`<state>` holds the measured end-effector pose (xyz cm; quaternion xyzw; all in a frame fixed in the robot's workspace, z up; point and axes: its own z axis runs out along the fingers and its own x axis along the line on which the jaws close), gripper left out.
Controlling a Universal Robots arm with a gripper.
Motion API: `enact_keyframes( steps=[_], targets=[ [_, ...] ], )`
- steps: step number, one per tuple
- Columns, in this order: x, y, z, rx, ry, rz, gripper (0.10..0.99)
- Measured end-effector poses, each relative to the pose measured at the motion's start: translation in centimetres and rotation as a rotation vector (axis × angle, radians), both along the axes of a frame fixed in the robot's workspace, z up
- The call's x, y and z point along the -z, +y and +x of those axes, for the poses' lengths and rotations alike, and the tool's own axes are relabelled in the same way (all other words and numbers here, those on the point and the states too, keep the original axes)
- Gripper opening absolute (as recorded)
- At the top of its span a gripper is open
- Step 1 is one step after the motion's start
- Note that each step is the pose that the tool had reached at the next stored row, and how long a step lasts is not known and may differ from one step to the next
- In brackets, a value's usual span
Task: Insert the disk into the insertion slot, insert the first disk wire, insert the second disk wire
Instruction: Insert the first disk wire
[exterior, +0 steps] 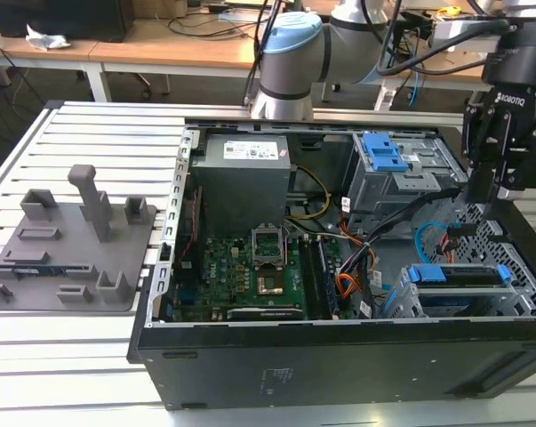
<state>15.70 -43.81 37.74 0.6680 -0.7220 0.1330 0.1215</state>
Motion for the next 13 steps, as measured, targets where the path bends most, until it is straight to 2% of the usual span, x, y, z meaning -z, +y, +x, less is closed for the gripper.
enact_keyframes(
  steps=[4,6,8,11,13],
  targets=[
    [0.8,0.05,0.0,0.0,-0.0002,0.0,0.471],
    [1.07,0.31,0.0,0.0,-0.002,-0.001,0.471],
    [1.26,0.53,-0.04,0.0,-0.0062,-0.002,0.471],
    [1.47,0.6,-0.19,0.004,-0.0185,-0.002,0.471],
    [1.62,0.62,-0.2,0.013,-0.0228,-0.003,0.471]
  ],
)
